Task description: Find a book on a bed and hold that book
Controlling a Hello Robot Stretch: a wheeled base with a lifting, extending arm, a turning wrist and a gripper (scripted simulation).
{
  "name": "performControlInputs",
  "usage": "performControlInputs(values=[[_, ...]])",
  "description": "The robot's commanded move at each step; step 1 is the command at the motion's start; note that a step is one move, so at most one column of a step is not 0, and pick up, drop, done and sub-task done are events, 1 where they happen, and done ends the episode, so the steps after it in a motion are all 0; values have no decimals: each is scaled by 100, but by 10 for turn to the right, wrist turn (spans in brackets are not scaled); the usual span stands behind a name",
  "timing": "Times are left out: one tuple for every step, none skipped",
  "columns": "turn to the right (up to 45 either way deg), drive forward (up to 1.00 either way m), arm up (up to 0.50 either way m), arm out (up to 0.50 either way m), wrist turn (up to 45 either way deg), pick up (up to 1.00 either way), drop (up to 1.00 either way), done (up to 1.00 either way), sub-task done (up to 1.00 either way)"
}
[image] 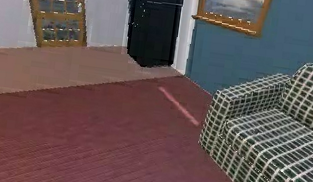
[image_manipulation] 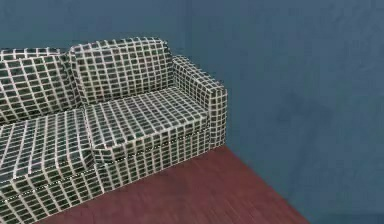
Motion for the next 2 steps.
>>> performControlInputs(values=[[-450,0,0,0,0,0,0,0,0],[-450,0,0,0,0,0,0,0,0]])
